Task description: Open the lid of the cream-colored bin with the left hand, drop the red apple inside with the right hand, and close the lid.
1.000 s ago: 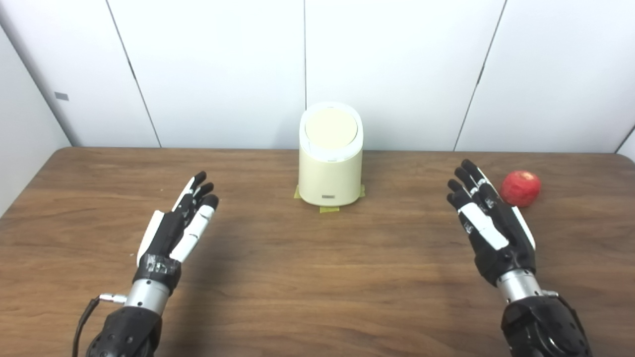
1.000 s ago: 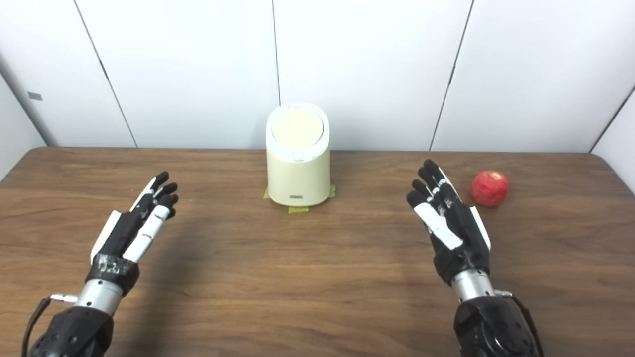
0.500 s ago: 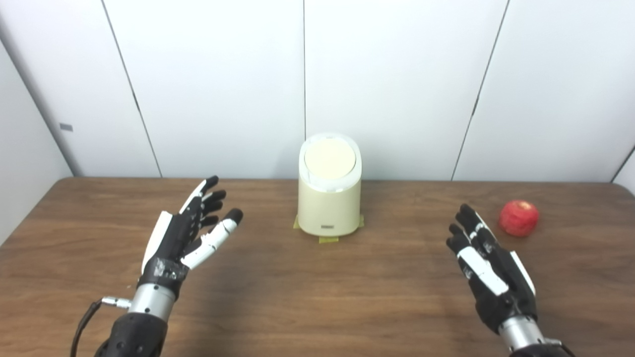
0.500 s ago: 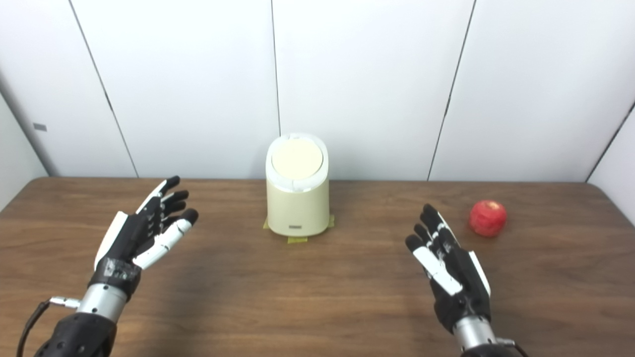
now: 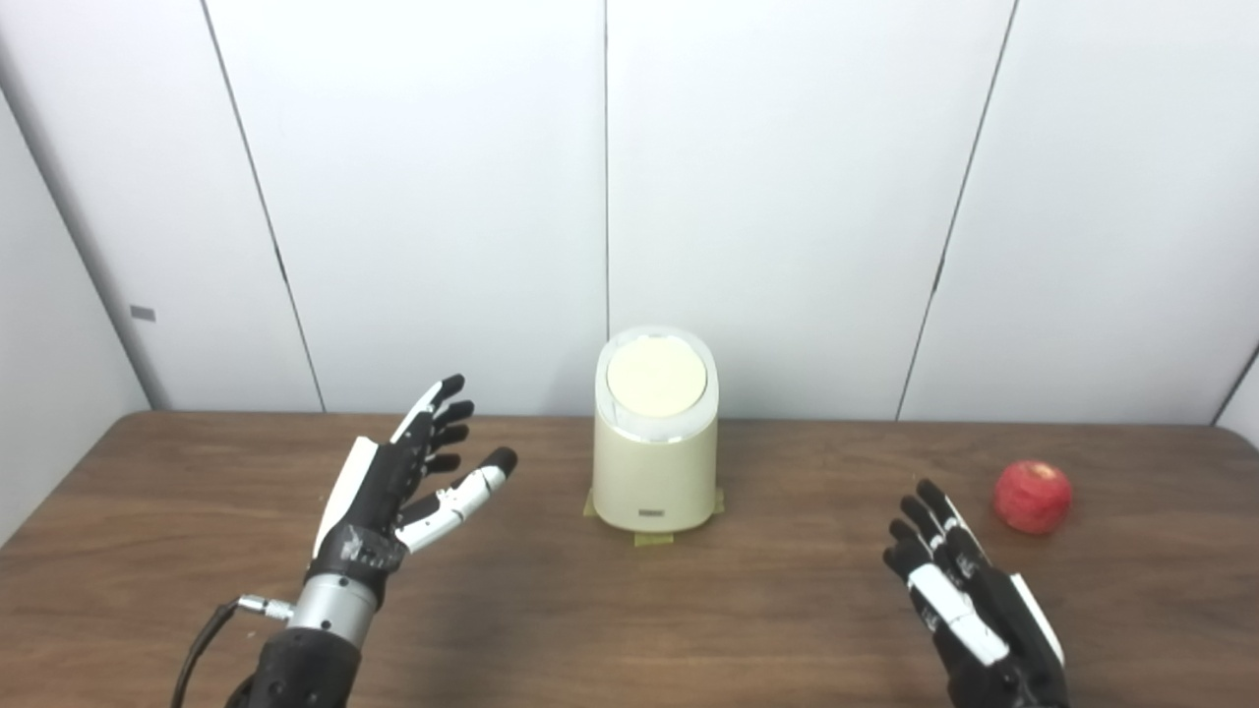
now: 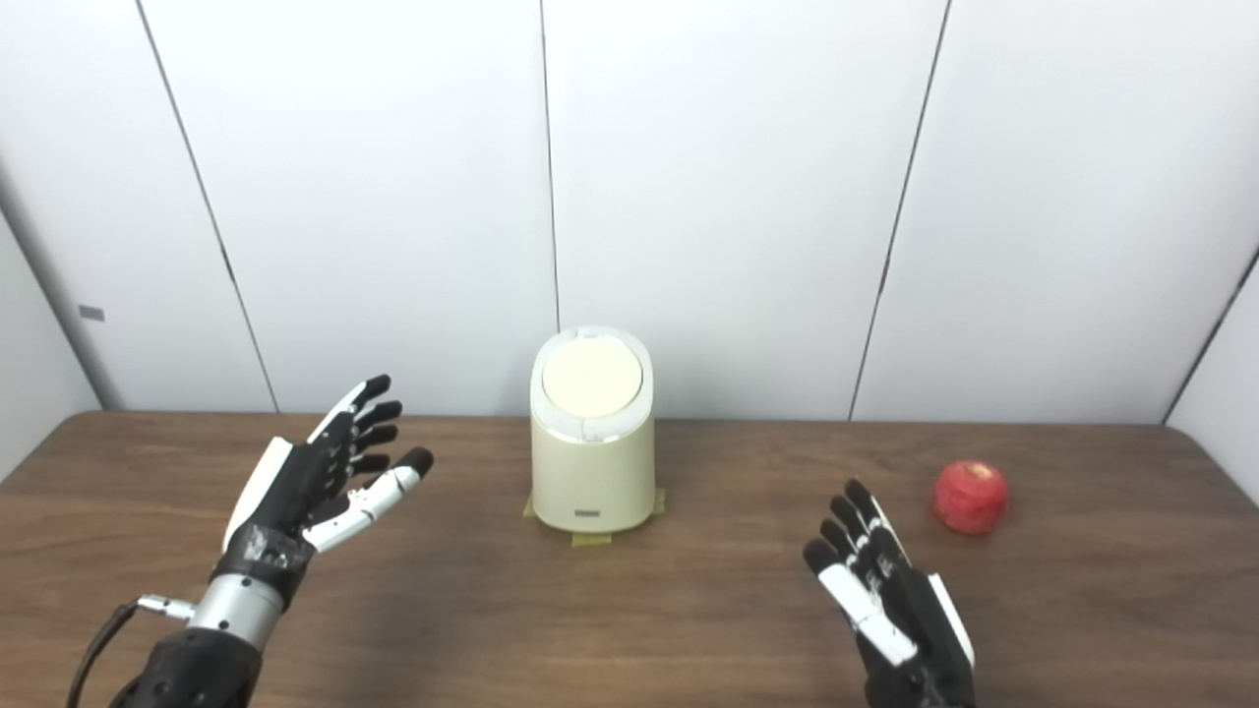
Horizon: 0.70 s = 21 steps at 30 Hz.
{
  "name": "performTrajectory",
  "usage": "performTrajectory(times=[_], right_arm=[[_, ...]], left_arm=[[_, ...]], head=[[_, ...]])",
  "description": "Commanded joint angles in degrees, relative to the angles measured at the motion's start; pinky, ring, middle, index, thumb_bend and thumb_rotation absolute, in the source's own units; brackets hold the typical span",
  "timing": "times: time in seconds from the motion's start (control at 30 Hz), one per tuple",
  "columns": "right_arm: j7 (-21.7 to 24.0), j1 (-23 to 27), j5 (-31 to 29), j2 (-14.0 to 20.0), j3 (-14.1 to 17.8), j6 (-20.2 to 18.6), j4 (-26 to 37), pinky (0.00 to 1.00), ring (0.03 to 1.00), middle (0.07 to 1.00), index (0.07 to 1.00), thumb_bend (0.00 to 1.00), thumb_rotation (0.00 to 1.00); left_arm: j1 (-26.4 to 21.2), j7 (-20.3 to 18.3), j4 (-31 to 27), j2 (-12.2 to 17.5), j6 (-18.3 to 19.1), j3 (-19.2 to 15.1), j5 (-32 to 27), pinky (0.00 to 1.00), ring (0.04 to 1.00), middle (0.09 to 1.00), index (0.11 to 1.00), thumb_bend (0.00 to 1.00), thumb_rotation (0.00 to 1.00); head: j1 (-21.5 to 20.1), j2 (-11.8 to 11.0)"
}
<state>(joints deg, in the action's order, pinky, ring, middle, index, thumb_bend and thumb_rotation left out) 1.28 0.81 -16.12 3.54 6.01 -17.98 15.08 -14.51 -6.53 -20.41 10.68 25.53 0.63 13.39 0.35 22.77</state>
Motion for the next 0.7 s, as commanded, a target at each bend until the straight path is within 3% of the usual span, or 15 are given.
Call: performTrajectory(times=[0.0, 0.13, 0.4, 0.67], right_arm=[[1.4, 1.4, -0.6, 0.1, 0.1, 3.3, 0.7, 0.96, 0.968, 0.972, 0.984, 0.81, 0.42], [1.8, 1.3, -1.0, -0.3, 0.6, 4.3, -0.2, 0.96, 0.965, 0.964, 0.986, 0.81, 0.41], [1.7, 1.4, -0.3, -0.4, 0.4, 5.8, -1.7, 0.94, 0.951, 0.957, 1.0, 0.82, 0.42], [1.8, 1.3, -0.5, -0.6, 0.4, 5.9, -2.3, 0.92, 0.948, 0.965, 1.0, 0.81, 0.4]], left_arm=[[-3.7, 0.5, 0.4, 0.6, -3.0, 0.6, 0.7, 0.84, 0.886, 0.909, 0.968, 0.62, 0.41], [-7.5, -0.1, 2.7, 0.6, -2.6, 1.6, 0.3, 0.86, 0.891, 0.911, 0.967, 0.62, 0.35], [-15.6, -0.7, 9.0, 2.1, -2.8, 3.9, 2.2, 0.83, 0.877, 0.912, 0.959, 0.67, 0.33], [-23.2, -0.5, 18.8, 2.6, -6.5, 6.9, 4.6, 0.83, 0.888, 0.911, 0.955, 0.71, 0.32]], head=[[0.0, -0.4], [-0.3, -1.3], [-0.6, -2.0], [-0.6, -2.3]])
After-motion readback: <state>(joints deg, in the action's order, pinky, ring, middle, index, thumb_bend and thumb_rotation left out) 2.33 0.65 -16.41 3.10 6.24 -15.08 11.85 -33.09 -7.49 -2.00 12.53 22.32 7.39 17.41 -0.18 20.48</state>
